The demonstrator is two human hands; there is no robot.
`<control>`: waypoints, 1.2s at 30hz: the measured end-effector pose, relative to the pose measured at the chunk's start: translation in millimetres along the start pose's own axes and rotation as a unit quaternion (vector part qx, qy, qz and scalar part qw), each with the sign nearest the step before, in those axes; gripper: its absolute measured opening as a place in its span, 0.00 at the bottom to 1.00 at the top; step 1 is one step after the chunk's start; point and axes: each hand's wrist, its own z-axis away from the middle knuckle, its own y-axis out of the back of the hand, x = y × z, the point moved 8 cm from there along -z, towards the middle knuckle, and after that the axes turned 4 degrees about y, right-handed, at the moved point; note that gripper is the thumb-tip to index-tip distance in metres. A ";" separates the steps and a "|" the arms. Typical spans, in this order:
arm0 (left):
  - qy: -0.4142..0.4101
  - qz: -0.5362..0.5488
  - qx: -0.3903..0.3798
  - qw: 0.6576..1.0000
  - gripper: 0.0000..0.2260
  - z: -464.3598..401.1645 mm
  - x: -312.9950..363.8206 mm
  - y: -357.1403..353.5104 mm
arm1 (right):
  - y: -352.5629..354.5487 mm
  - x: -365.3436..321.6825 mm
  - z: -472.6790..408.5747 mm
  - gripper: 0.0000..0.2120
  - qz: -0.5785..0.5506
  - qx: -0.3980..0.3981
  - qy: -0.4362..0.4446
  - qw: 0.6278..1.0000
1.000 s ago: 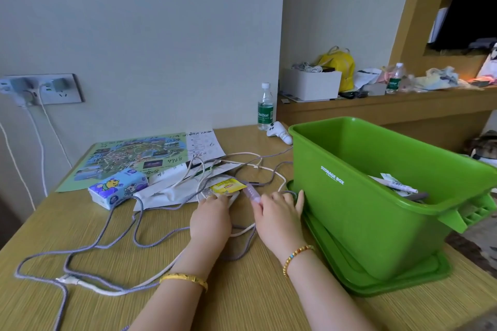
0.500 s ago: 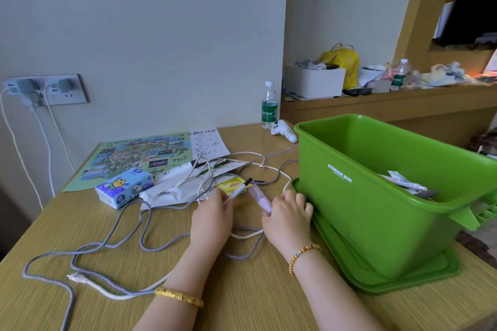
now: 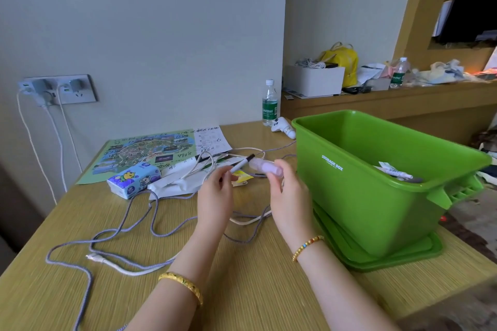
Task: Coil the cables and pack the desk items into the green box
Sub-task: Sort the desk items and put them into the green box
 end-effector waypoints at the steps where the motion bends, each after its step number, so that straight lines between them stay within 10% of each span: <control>1: -0.004 0.015 -0.005 1.000 0.10 2.1 9.4 0.1 | 11.5 -10.6 -1.6 0.12 -0.003 0.024 0.014 1.000; 7: -0.071 0.090 -0.038 0.993 0.09 11.2 95.7 -11.4 | 112.9 -61.7 -32.3 0.09 0.068 0.120 0.084 0.987; 18: -0.165 -0.087 -0.170 0.967 0.12 37.9 188.2 -122.4 | 199.7 20.2 -62.8 0.10 0.328 -0.058 -0.079 0.940; 31: -0.117 -0.187 -0.222 0.950 0.13 40.2 180.6 -153.4 | 199.8 58.2 -63.4 0.24 0.289 -0.109 -0.141 0.941; 36: 0.061 -0.035 -0.252 0.965 0.32 57.8 154.5 -141.5 | 198.0 51.9 -59.8 0.27 0.286 -0.068 -0.105 0.950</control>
